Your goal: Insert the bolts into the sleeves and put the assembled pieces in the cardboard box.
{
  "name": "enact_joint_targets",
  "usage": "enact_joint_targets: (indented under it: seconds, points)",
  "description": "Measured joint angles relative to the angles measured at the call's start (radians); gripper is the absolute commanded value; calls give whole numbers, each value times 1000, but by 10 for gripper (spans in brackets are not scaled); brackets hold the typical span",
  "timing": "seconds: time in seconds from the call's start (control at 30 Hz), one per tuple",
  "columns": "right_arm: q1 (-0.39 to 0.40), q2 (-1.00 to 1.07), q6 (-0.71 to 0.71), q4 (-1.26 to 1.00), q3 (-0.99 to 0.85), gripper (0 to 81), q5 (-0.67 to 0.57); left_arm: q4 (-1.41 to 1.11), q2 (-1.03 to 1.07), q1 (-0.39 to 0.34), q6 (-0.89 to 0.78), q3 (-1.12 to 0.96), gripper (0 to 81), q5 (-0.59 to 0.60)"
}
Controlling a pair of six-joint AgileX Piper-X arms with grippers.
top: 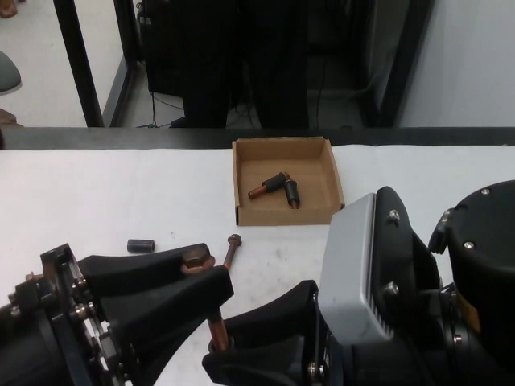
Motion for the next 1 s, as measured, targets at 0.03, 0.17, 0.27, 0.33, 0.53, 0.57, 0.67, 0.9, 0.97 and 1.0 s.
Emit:
enact_joint_targets:
  seconds: [0.03,0.17,0.27,0.33,0.53,0.57,0.67,0.9,0.97,1.0]
  points:
    - [0,0,0,0,0,3,3,0,0,-2,4,0,8,0]
    - [-12,0,43,9,0,3,1,0,0,-32,68,0,8,-14]
    - [-18,0,60,13,0,3,-3,0,0,-66,102,0,8,-34]
    - [-23,0,67,14,0,3,-4,0,6,-81,126,0,8,-59]
    - [-24,0,71,-31,0,3,-8,-9,43,-159,142,0,8,-132]
    - [-24,0,71,-37,0,3,-7,-20,53,-176,142,0,8,-156]
    - [-24,0,71,-45,0,3,-7,-37,58,-199,138,0,8,-198]
    - [-26,0,71,-52,-6,3,-6,-58,58,-204,96,0,8,-220]
    - [-26,0,71,-57,-5,3,-6,-59,58,-204,92,0,8,-220]
    - [-26,0,71,-59,-5,3,-6,-59,58,-204,88,0,8,-220]
